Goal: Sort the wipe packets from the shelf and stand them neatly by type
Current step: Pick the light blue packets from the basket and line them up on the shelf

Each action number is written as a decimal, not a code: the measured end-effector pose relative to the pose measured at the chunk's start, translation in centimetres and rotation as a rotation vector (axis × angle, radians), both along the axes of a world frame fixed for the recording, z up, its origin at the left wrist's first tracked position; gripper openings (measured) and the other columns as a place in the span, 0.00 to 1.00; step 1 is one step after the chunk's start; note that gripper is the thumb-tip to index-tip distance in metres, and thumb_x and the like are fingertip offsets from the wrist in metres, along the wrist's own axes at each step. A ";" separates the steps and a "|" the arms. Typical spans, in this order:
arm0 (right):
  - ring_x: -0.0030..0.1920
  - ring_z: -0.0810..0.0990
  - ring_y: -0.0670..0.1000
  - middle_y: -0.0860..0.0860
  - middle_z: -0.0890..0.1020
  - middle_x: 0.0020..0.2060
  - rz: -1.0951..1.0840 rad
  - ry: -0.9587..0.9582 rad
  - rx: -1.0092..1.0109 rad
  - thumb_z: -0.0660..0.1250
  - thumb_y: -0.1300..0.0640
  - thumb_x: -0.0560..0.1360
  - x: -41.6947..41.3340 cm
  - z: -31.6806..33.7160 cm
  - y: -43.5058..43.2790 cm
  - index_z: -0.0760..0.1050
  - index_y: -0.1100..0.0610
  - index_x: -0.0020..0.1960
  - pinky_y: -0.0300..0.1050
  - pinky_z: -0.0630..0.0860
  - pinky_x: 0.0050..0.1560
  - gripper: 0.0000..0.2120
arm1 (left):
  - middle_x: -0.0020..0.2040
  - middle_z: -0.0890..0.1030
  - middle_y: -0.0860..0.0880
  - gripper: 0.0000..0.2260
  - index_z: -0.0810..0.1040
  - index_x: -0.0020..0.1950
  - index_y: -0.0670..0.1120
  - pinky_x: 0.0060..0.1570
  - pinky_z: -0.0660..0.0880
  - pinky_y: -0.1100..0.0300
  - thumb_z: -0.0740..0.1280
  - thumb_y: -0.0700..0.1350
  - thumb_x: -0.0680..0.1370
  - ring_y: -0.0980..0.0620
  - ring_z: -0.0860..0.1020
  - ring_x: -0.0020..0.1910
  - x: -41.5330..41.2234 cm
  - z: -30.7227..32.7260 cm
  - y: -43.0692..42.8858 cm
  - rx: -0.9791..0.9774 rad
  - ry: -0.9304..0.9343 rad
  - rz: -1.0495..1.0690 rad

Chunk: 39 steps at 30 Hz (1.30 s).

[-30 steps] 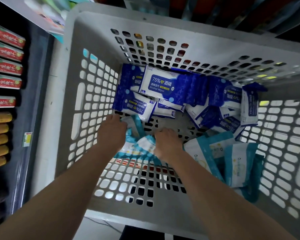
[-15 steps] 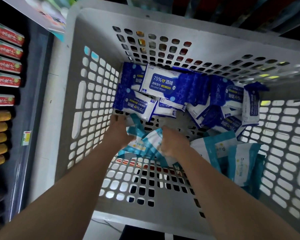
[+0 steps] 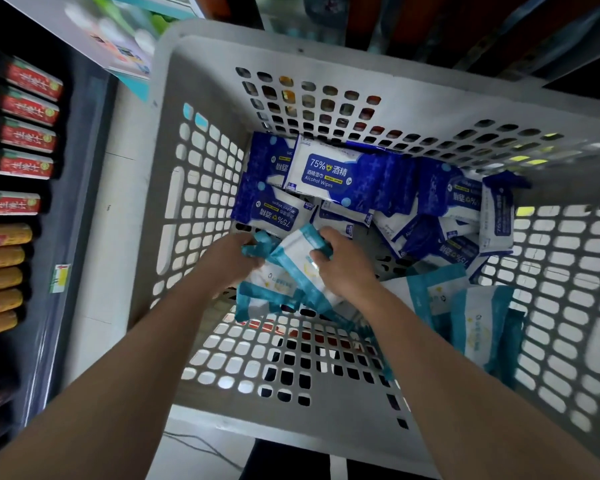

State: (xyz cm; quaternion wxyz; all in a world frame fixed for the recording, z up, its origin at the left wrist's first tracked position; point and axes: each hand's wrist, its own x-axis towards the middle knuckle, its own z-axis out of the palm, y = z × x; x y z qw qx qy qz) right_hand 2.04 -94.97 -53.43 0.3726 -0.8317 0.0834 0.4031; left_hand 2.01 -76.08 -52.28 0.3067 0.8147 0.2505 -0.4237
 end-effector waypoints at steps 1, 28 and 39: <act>0.38 0.73 0.49 0.49 0.76 0.43 -0.058 -0.001 0.057 0.60 0.55 0.81 0.4 0.5 0.0 0.70 0.53 0.58 0.42 0.67 0.35 0.07 | 0.55 0.79 0.46 0.16 0.75 0.65 0.47 0.43 0.77 0.55 0.67 0.40 0.78 0.48 0.79 0.48 0.2 0.4 0.2 -0.009 -0.019 0.035; 0.41 0.71 0.50 0.51 0.72 0.42 -0.690 -0.001 0.234 0.59 0.52 0.81 2.4 7.0 -2.9 0.67 0.55 0.53 0.44 0.69 0.41 0.06 | 0.47 0.81 0.42 0.05 0.72 0.43 0.44 0.36 0.77 0.59 0.65 0.40 0.79 0.47 0.80 0.42 -0.9 6.1 -3.9 -0.443 -0.266 1.193; 0.59 0.78 0.57 0.53 0.77 0.61 -0.694 0.215 0.232 0.67 0.45 0.74 1.9 6.3 -3.4 0.69 0.55 0.66 0.60 0.74 0.62 0.25 | 0.51 0.83 0.47 0.12 0.76 0.55 0.50 0.52 0.79 0.46 0.58 0.36 0.81 0.47 0.82 0.49 -2.4 7.0 -7.1 -0.724 -0.213 1.274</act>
